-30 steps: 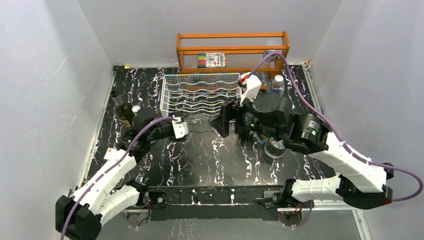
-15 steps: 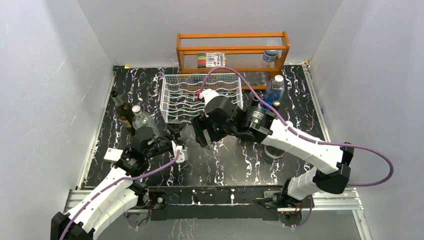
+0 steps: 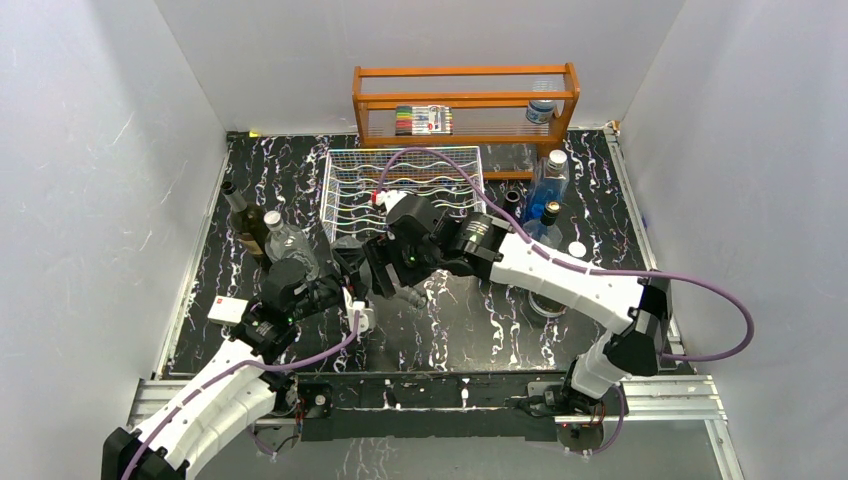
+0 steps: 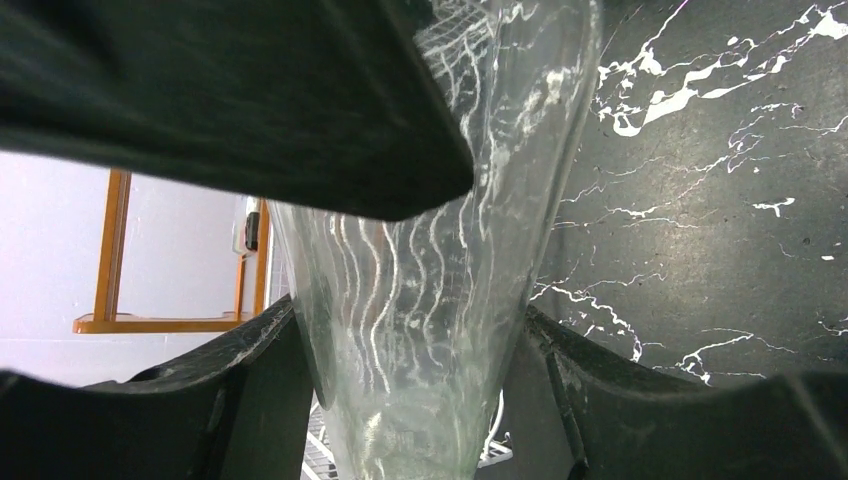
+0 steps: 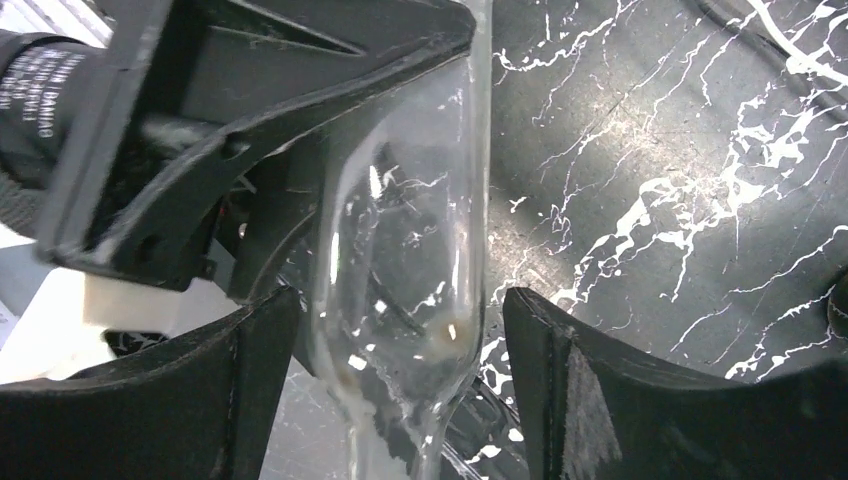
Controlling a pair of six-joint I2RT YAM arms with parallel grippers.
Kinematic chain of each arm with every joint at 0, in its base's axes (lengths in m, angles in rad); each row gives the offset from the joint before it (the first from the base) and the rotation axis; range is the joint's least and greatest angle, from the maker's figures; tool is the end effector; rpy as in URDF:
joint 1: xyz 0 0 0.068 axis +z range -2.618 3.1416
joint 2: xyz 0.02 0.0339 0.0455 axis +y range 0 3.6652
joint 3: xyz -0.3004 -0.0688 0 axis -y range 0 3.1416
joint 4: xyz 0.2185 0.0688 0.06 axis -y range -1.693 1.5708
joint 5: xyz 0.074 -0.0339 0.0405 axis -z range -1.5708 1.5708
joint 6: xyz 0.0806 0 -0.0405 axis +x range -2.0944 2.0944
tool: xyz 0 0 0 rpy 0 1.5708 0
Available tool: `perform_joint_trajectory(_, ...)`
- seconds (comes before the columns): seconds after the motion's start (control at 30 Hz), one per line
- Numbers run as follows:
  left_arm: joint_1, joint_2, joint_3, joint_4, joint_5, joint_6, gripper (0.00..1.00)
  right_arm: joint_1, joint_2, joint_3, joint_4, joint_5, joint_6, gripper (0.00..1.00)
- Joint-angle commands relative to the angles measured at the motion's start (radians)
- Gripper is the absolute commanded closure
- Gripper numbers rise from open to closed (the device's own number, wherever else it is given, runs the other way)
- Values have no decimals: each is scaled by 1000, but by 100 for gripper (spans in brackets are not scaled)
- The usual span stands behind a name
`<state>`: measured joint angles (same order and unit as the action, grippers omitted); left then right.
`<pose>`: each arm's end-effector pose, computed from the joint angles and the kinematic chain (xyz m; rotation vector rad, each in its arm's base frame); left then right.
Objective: Put the wine bottle on the wine rack
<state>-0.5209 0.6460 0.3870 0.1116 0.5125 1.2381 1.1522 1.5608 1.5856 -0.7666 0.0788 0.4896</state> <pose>0.1099 -0.1086 0.2752 1.5164 0.7685 0.0951 0.1471 0.3151 0.3750 -0.7496 2.3087 0.7162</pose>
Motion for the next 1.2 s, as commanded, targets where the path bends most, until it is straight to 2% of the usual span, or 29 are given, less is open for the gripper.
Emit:
perform_joint_trajectory(0.0, -5, -5, 19, 89, 67, 26, 100, -15, 18, -16, 68, -45, -11, 18)
perform_joint_trajectory(0.1, -5, 0, 15, 91, 63, 24, 100, -19, 29, -18, 68, -45, -13, 25)
perform_joint_trajectory(0.37, -4, -1, 16, 77, 72, 21, 100, -24, 21, -88, 131, -57, 0, 29)
perform_joint_trajectory(0.47, -5, -2, 18, 67, 66, 22, 100, -26, 8, -96, 152, -35, 6, 42)
perform_joint_trajectory(0.53, -5, -5, 14, 66, 64, 22, 90, -25, -11, -105, 169, -15, 8, 56)
perform_joint_trajectory(0.73, -4, 5, 13, 66, 70, -9, 50, -25, -75, -121, 164, 41, 7, 96)
perform_joint_trajectory(0.77, -5, 6, 15, 63, 71, -16, 35, -25, -90, -125, 162, 52, 7, 100)
perform_joint_trajectory(0.8, -5, 6, 21, 53, 70, -28, 31, -25, -105, -124, 154, 71, 7, 100)
perform_joint_trajectory(0.83, -4, 2, 31, 35, 64, -33, 21, -25, -122, -113, 138, 98, 5, 100)
perform_joint_trajectory(0.87, -5, 0, 32, 34, 43, -38, 2, -25, -143, -104, 121, 129, 0, 100)
perform_joint_trajectory(1.03, -3, -21, 59, 22, 27, -115, 2, -28, -181, -122, 65, 232, 2, 100)
perform_joint_trajectory(1.17, -2, -53, 64, 139, -19, -317, 2, -28, -195, -215, 122, 235, -3, 100)
